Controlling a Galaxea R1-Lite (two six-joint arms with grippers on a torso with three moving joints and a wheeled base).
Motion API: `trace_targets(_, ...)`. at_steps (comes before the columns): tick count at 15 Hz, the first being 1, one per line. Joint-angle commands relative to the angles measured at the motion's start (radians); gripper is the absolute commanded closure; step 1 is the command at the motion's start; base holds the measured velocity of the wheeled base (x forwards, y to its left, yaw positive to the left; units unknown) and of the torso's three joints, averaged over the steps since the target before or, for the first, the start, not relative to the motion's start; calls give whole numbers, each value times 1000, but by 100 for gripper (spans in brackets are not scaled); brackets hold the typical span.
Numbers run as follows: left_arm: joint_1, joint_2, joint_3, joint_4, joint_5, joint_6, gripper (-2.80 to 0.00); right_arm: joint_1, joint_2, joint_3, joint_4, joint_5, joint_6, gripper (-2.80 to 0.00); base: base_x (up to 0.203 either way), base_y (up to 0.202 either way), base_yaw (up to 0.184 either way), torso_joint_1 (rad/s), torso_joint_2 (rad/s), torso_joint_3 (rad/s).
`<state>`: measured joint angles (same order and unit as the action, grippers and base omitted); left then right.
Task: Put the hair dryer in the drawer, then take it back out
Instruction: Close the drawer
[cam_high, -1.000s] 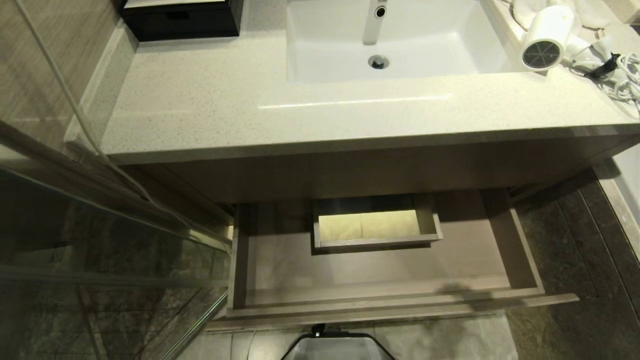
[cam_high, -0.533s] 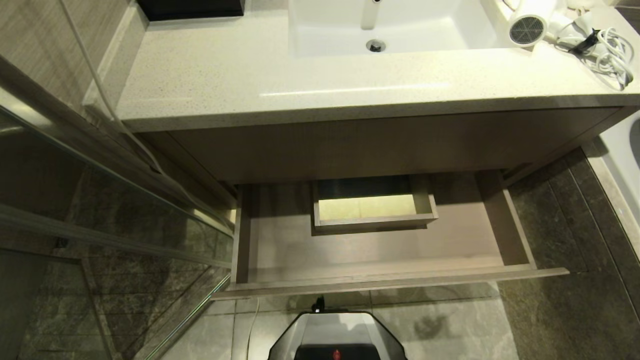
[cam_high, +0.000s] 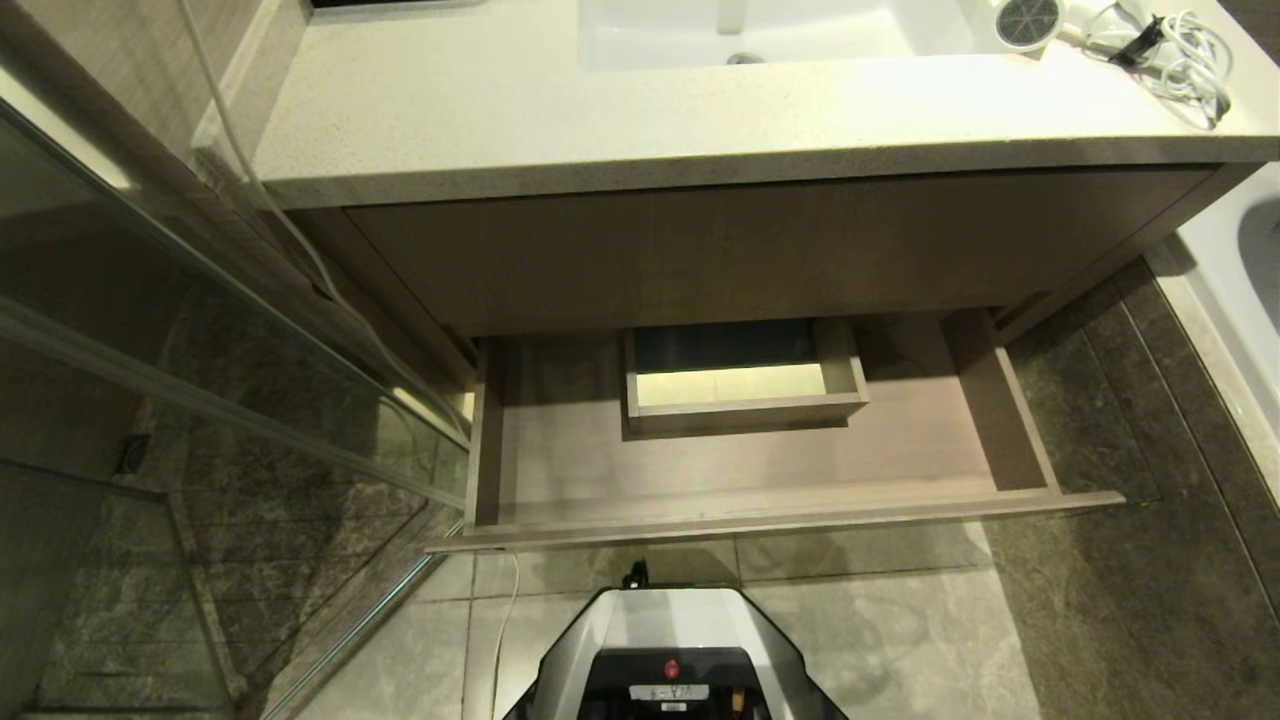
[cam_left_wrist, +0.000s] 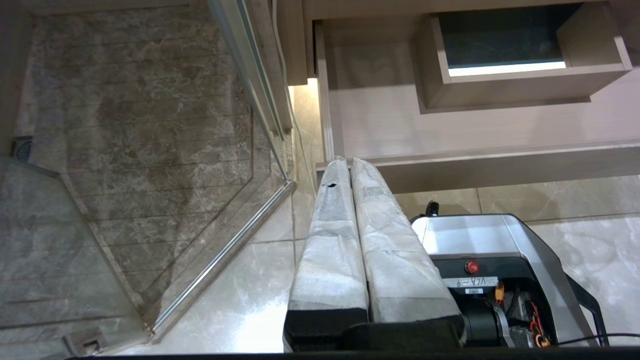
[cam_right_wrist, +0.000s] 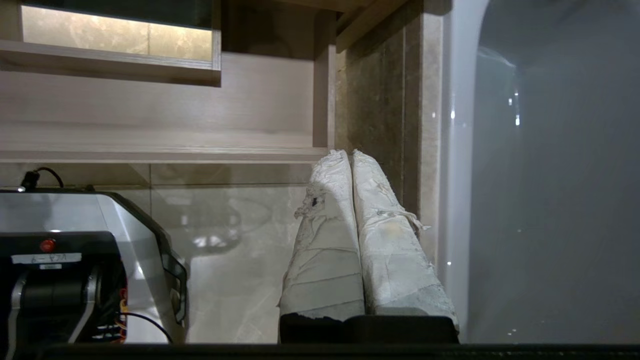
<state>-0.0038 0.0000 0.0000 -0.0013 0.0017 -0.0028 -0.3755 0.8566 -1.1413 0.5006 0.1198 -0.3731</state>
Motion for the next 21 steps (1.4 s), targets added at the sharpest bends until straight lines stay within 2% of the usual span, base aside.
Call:
trace_targets(1,1,0,0,0,0,0,0,1,1,8,-8,1,2,0,0,0,0,-185,303,98)
trace_targets(12,1,0,1,0,0,0,0,13,-25,86,-49,-12,0,0,0,0,0,-212,360,139)
trace_targets(21,1,0,2,0,0,0,0,49,-11,143,-68,-35,-12,0,0,0,0,-344,514,171)
